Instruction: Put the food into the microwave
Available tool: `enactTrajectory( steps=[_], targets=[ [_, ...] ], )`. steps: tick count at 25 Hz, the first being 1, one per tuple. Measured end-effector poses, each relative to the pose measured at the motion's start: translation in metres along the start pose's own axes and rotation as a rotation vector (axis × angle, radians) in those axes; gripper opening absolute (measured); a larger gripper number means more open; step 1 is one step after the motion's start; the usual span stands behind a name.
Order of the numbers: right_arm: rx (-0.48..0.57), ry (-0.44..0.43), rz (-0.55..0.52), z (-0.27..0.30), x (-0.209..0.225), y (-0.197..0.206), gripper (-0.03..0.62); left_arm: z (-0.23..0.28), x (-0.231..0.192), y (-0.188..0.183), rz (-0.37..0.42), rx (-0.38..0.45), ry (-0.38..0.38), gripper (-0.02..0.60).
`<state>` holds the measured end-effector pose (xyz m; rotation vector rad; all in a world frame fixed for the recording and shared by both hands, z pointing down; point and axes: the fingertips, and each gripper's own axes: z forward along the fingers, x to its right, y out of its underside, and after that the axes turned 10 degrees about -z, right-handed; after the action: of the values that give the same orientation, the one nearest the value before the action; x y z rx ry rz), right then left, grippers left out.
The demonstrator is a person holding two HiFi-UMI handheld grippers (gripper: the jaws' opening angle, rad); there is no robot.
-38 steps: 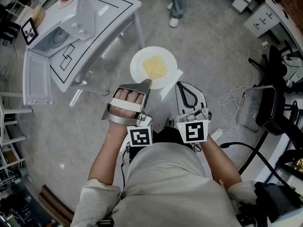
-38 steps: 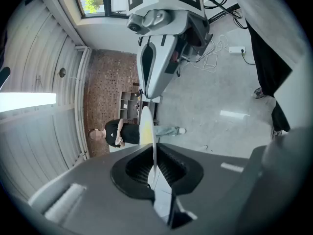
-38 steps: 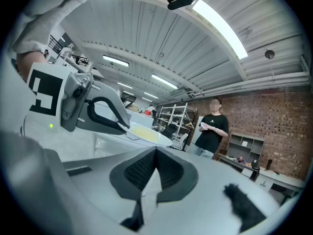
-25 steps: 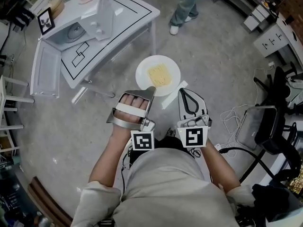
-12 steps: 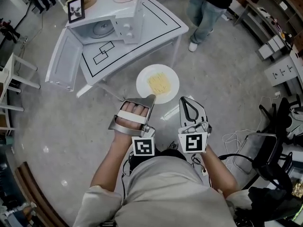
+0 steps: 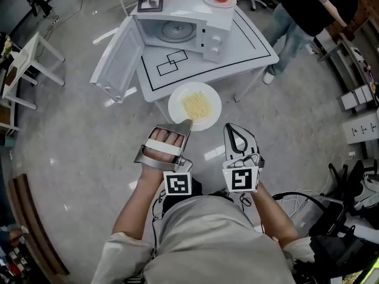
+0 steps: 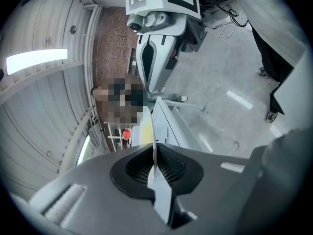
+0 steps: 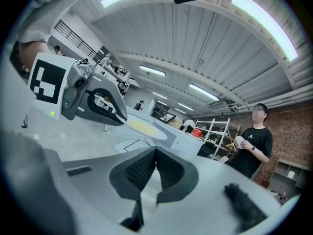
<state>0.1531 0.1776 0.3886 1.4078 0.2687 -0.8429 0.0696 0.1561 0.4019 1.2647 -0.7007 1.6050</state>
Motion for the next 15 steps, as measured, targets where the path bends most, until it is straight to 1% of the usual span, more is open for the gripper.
enactTrajectory(
  steps=[4, 7, 10, 13, 15],
  targets=[
    [0.016, -0.040, -0.005, 0.042, -0.027, -0.030, 0.011, 0.002, -0.003, 0.061, -0.013, -0.049, 0.006, 0.029],
    [0.026, -0.059, -0.033, 0.063, -0.042, -0.050, 0.011, 0.001, -0.008, 0.093, -0.009, -0.071, 0.009, 0.029],
    [0.028, -0.084, -0.086, 0.080, -0.055, -0.062, 0.012, 0.005, -0.009, 0.114, -0.013, -0.079, 0.013, 0.029],
    [0.029, -0.111, -0.126, 0.089, -0.066, -0.070, 0.012, 0.008, -0.007, 0.126, -0.030, -0.086, 0.021, 0.029],
    [0.023, -0.127, -0.173, 0.096, -0.071, -0.072, 0.012, 0.012, -0.006, 0.133, -0.035, -0.093, 0.023, 0.029]
  ],
)
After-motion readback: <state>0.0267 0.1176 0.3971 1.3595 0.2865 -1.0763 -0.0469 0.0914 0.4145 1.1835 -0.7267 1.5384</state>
